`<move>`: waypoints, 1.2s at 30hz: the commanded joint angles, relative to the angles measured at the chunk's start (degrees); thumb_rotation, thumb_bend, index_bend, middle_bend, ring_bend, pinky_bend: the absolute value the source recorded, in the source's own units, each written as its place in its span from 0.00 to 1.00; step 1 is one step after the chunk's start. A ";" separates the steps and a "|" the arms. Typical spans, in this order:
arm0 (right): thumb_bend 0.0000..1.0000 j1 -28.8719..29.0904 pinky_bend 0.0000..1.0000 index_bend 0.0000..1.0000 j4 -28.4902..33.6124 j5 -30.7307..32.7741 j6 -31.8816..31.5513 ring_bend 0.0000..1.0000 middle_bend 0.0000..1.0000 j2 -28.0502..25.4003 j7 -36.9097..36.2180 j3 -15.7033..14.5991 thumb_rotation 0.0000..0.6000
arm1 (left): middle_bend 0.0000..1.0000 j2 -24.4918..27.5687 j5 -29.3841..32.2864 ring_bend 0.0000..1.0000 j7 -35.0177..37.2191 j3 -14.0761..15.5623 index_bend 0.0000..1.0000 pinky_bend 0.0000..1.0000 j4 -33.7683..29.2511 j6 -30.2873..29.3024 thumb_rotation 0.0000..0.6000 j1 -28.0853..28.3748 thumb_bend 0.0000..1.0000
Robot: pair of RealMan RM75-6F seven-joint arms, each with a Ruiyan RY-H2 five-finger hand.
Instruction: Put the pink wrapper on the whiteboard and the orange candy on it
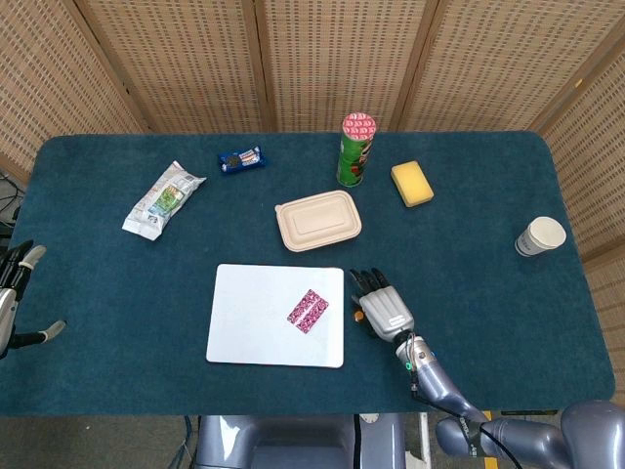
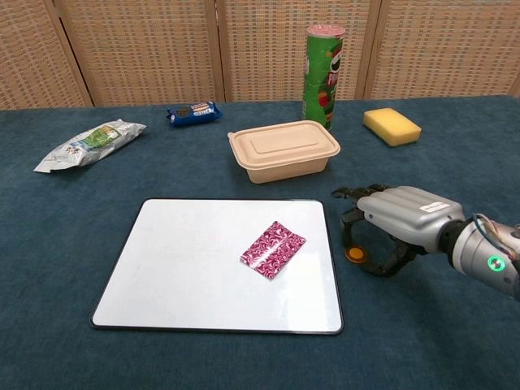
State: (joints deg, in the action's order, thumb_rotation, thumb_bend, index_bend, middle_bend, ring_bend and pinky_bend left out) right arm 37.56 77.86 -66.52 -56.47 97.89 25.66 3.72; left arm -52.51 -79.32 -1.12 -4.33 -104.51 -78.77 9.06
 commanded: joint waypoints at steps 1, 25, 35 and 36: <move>0.39 -0.06 0.02 0.53 -0.07 -0.07 0.02 0.00 0.00 0.08 -0.02 0.10 1.00 | 0.00 -0.01 -0.04 0.00 -0.02 0.02 0.00 0.00 0.01 -0.03 1.00 -0.01 0.00; 0.39 -0.04 0.02 0.59 3.79 0.65 0.16 0.00 0.00 -0.97 -0.09 2.52 1.00 | 0.00 0.12 -0.17 0.00 0.41 0.06 0.00 0.00 0.07 0.04 1.00 0.00 0.00; 0.39 3.64 0.02 0.59 8.50 4.52 0.51 0.00 0.00 1.25 6.16 6.35 1.00 | 0.00 0.30 -0.11 0.00 0.74 0.04 0.00 0.00 0.04 0.13 1.00 0.01 0.00; 0.39 4.12 0.02 0.59 8.65 5.39 0.52 0.00 0.00 1.83 7.27 6.67 1.00 | 0.00 0.31 -0.11 0.00 0.82 0.04 0.00 0.00 0.05 0.14 1.00 0.01 0.00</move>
State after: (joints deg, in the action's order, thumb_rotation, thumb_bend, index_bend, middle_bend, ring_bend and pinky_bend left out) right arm 40.59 85.76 -62.62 -56.07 98.64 31.13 9.49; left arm -52.20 -79.43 -0.30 -4.29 -104.46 -78.64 9.07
